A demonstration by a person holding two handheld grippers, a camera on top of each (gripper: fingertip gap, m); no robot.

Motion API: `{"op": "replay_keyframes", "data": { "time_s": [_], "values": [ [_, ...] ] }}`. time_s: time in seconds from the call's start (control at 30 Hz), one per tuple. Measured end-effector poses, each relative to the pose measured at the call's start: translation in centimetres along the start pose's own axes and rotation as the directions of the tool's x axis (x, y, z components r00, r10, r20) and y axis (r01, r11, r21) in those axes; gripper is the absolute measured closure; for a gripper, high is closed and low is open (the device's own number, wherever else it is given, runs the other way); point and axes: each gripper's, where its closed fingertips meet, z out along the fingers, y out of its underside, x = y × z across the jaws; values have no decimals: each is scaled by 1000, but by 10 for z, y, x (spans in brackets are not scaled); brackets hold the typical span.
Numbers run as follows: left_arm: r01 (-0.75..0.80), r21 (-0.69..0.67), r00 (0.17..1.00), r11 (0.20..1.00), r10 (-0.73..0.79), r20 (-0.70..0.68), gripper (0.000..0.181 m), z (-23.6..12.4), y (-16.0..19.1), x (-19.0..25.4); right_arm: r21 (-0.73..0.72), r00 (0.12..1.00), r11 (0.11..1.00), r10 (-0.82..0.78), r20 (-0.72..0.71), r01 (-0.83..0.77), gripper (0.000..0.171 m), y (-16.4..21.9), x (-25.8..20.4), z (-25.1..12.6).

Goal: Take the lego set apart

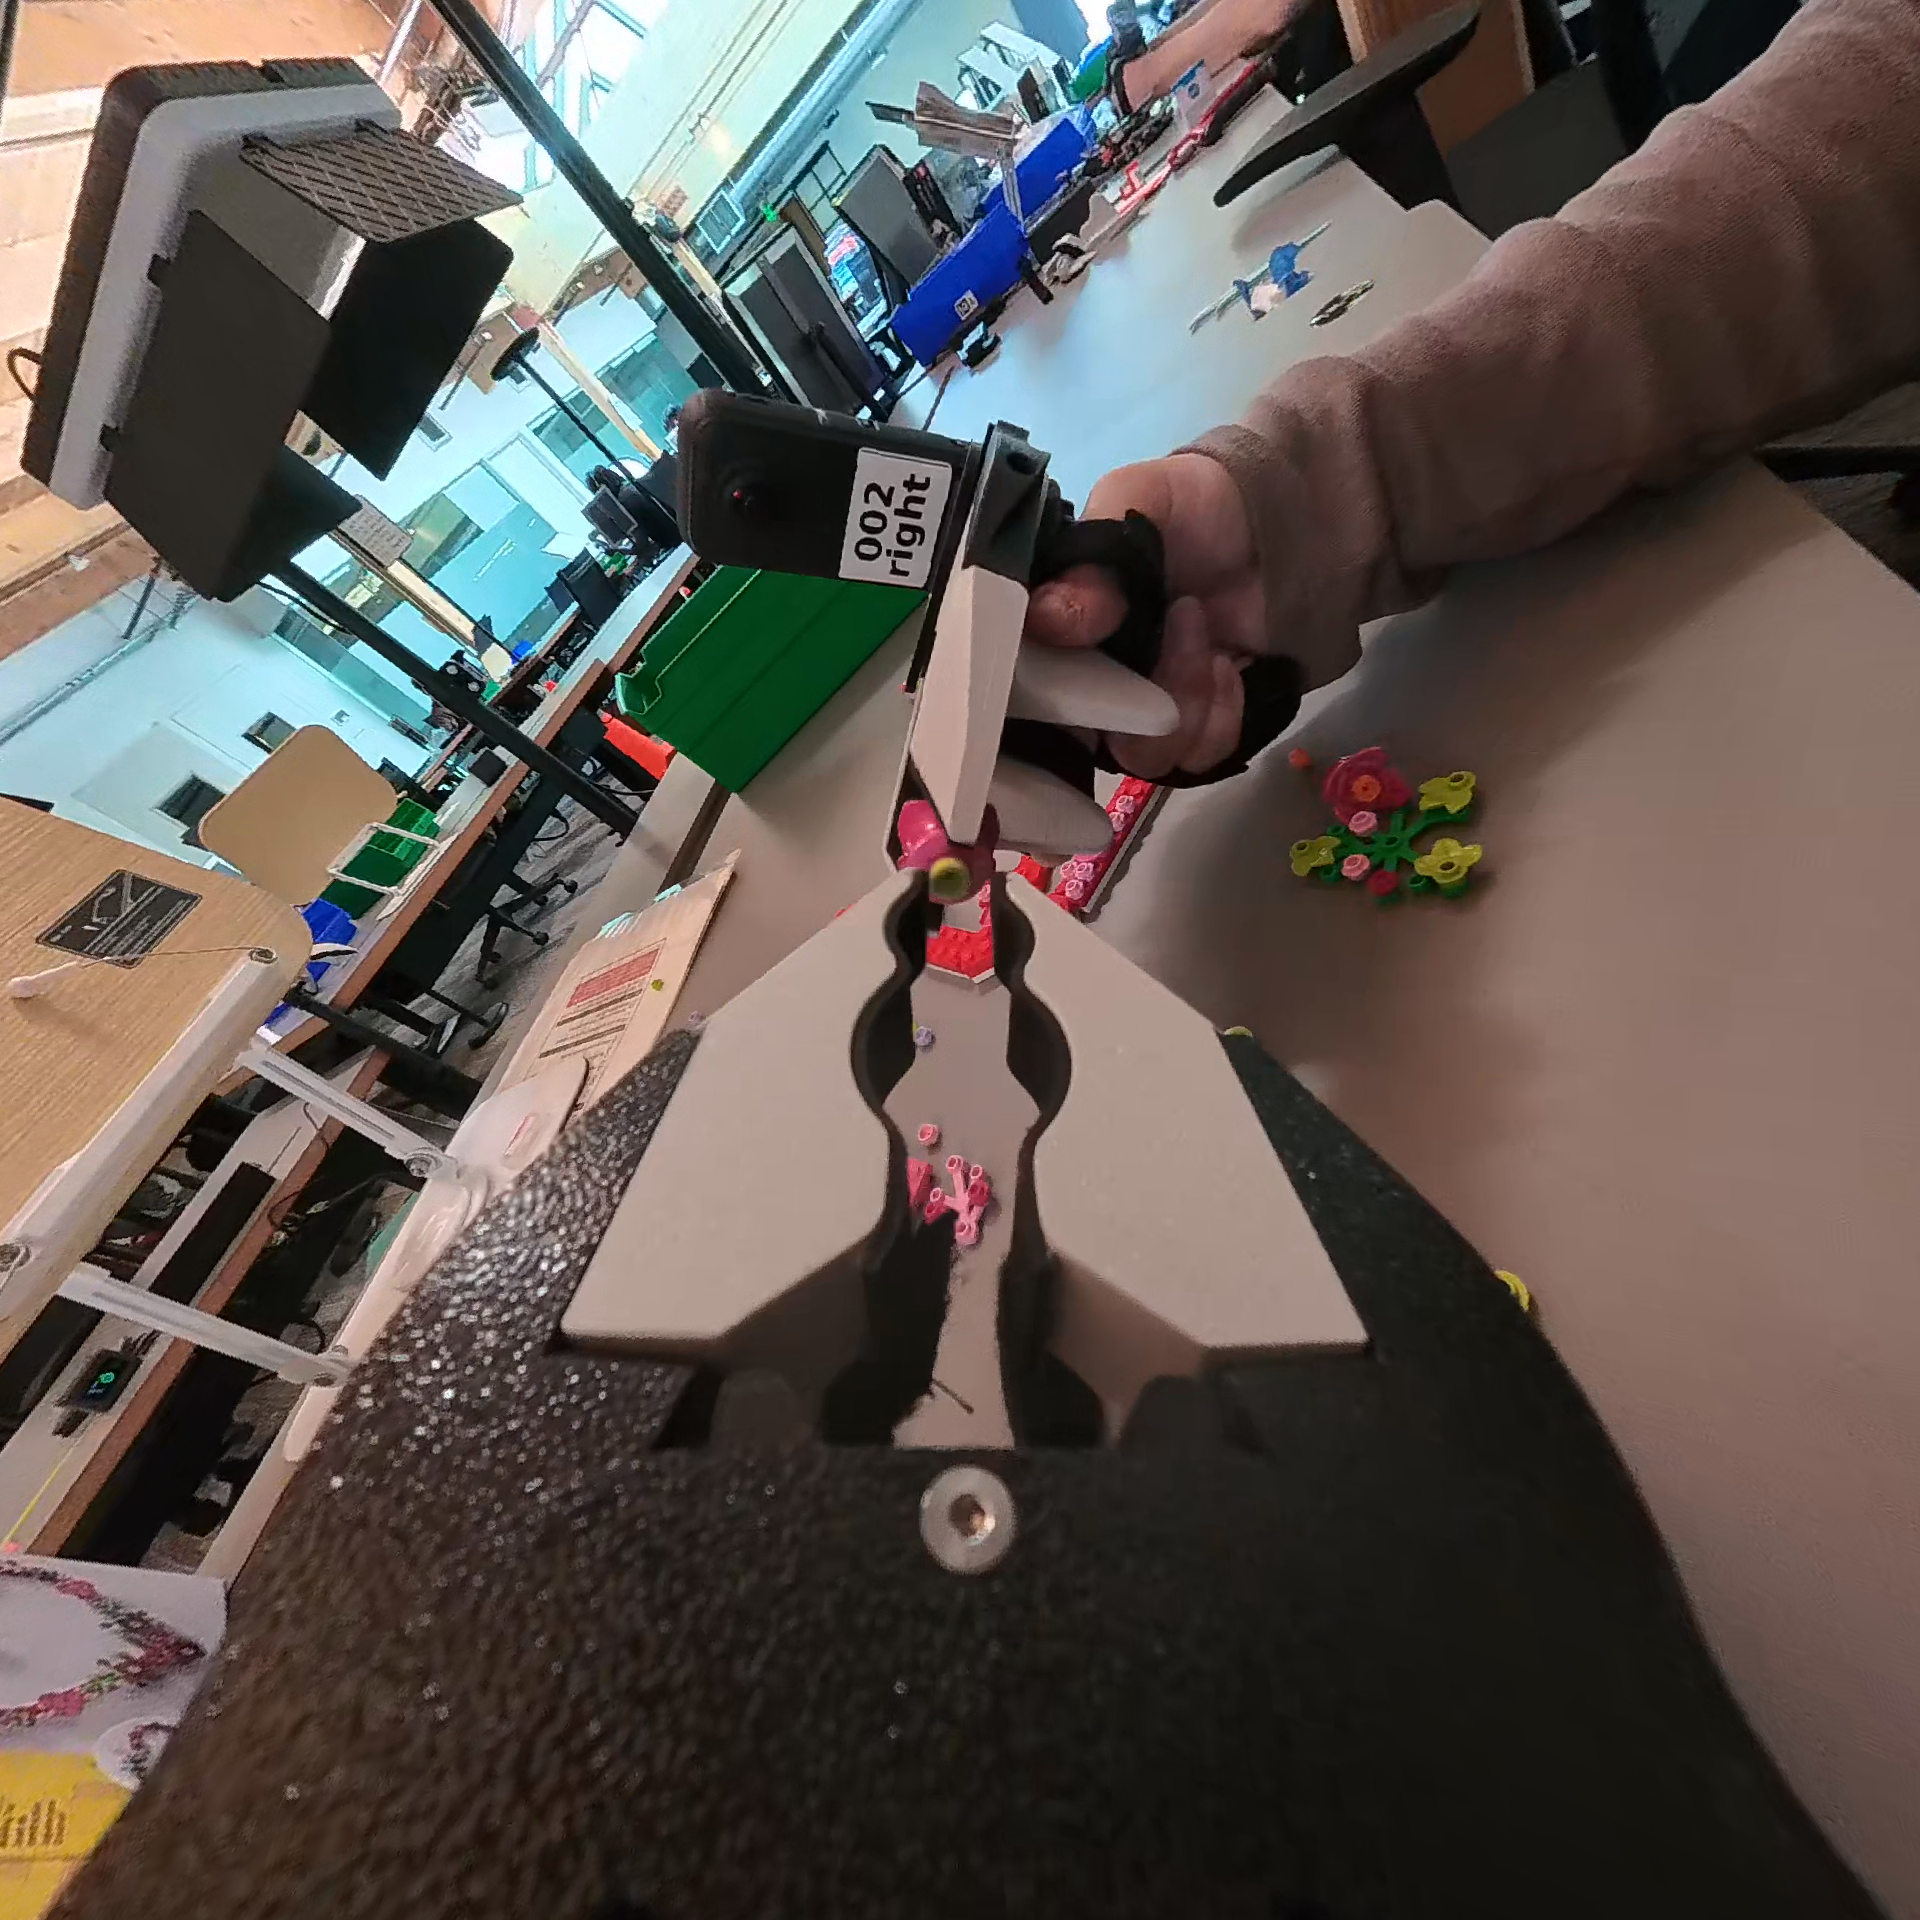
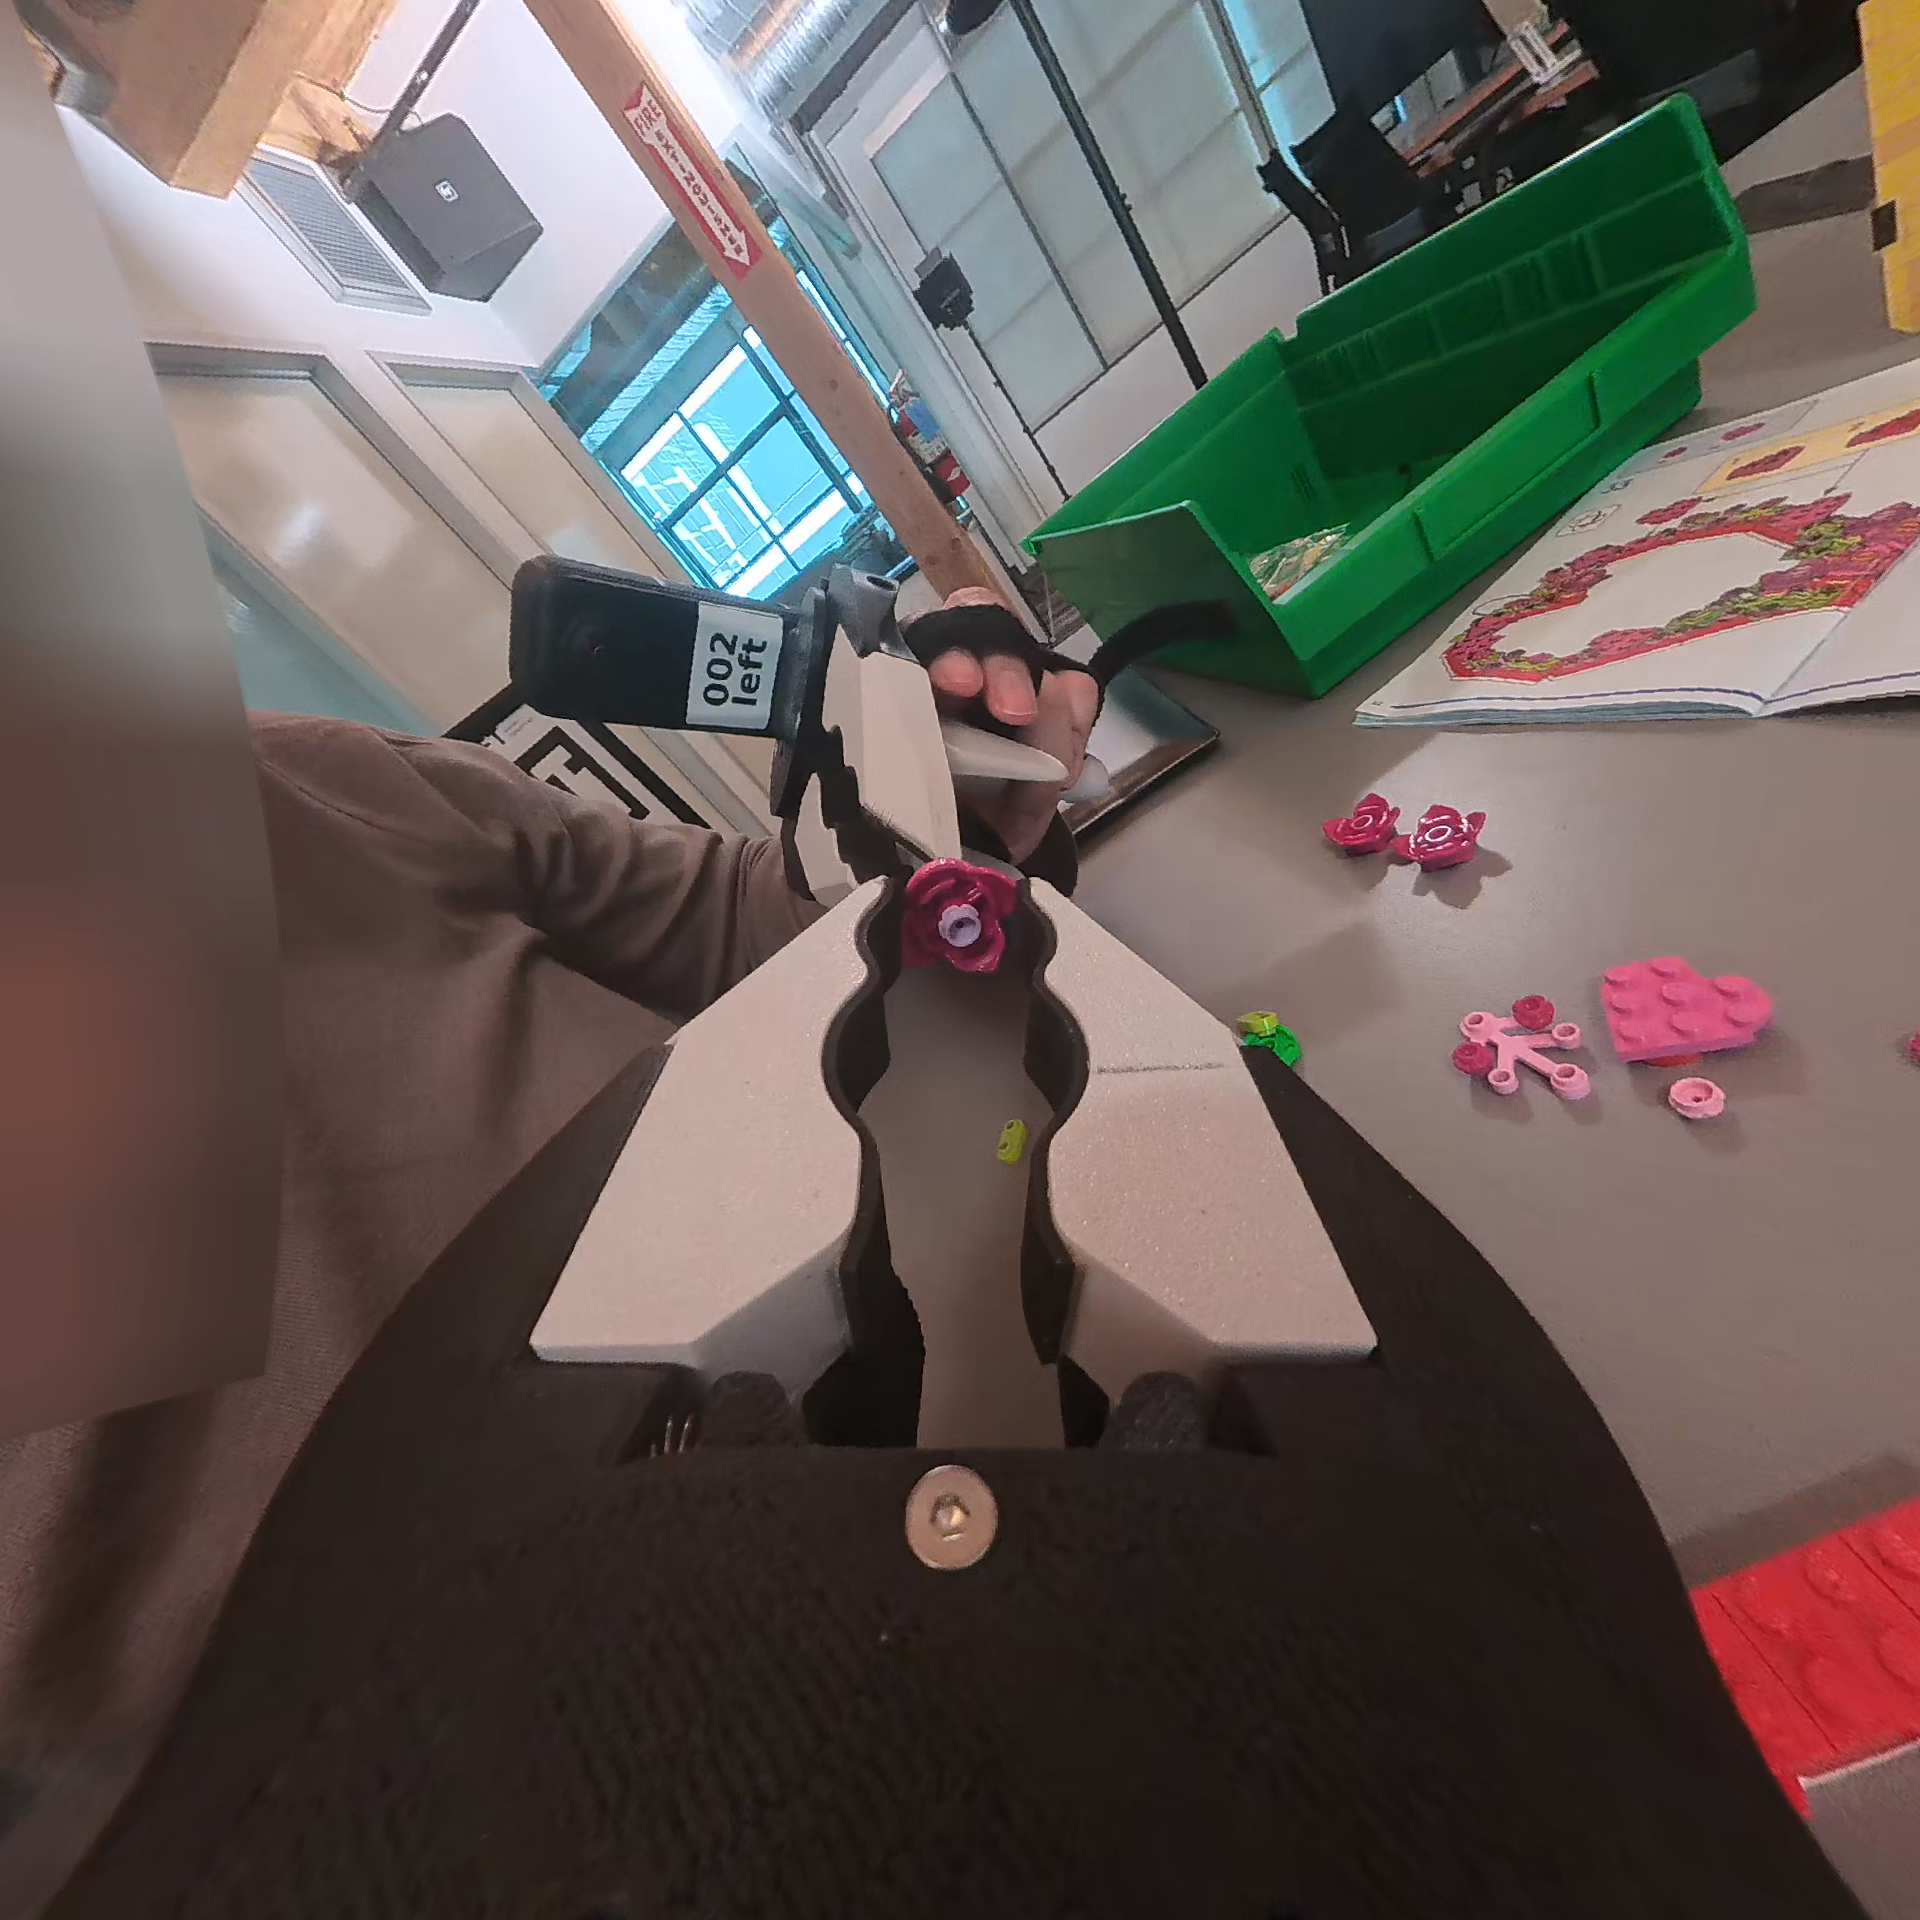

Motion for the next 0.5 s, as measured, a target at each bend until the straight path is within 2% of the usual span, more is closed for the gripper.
{"op": "replay_keyframes", "data": {
  "time_s": [0.23, 0.37, 0.43, 0.5],
  "values": [
    [-16, 4, 1000, 1000, 16, 4, 177, -1, -1, 1, -6, 1000, 1000, 12, 19, -12, 152, 2, -3, 4],
    [-64, -40, 998, 997, 64, 2, 177, -2, -2, 2, -34, 999, 999, -38, -9, 37, 152, 4, -5, 3],
    [-76, -53, 996, 996, 79, 51, 177, -9, 0, -9, 11, 997, 999, -40, -65, 41, 152, -7, 3, -14],
    [9, -8, 991, 1000, -8, 136, 177, -32, -2, -38, 113, 992, 992, -44, -118, 57, 152, -29, 7, -44]
  ]
}}
